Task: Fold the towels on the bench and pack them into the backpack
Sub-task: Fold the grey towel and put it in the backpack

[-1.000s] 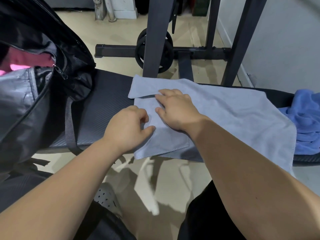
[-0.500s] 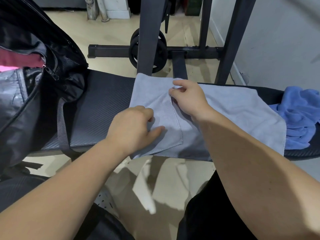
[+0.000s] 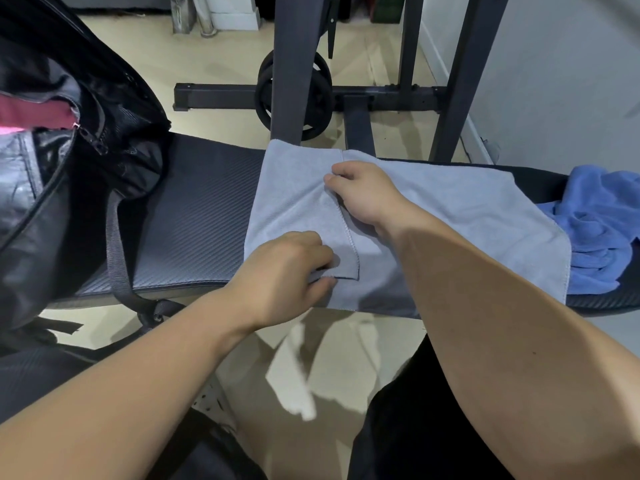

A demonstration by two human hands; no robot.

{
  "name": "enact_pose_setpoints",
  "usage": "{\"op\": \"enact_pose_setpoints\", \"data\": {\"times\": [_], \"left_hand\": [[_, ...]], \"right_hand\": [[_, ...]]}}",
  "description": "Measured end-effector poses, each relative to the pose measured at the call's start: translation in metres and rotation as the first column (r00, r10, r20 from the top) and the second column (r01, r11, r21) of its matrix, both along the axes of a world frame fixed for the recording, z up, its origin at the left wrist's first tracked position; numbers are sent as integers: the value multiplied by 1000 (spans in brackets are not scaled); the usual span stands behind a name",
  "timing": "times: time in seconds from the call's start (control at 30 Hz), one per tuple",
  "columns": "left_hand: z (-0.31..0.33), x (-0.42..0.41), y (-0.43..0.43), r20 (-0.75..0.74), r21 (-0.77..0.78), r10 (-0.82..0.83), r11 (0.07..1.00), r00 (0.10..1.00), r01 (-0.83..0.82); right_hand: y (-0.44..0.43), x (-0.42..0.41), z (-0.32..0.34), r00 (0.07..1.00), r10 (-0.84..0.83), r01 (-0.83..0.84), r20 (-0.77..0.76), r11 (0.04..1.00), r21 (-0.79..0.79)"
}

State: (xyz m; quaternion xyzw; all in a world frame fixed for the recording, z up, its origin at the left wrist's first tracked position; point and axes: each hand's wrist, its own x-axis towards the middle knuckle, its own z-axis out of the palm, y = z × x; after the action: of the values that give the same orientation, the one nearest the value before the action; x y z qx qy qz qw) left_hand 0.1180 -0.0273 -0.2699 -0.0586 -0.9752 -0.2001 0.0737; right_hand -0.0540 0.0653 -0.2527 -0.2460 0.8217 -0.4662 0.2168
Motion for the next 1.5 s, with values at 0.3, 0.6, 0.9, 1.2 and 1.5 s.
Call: {"op": "enact_pose_setpoints", "data": {"times": [0.3, 0.6, 0.9, 1.2, 1.5], "left_hand": [[34, 4, 0, -154, 218, 144, 970, 978, -109], [32, -5, 42, 59, 154, -75, 986, 995, 65], [3, -27, 25, 196, -161, 245, 963, 949, -216], [-13, -18, 2, 305, -271, 311, 934, 900, -231], [-6, 22, -67, 320, -248, 442, 893, 838, -376]], "right_hand": [[20, 5, 25, 993, -49, 25, -109, 977, -213], [85, -10, 20, 962, -266, 255, -67, 957, -136], [79, 3, -1, 883, 117, 176, -455, 816, 550], [35, 9, -3, 912, 160, 103, -378, 803, 587], [-12, 29, -12, 854, 356, -138, -379, 858, 495]]}}
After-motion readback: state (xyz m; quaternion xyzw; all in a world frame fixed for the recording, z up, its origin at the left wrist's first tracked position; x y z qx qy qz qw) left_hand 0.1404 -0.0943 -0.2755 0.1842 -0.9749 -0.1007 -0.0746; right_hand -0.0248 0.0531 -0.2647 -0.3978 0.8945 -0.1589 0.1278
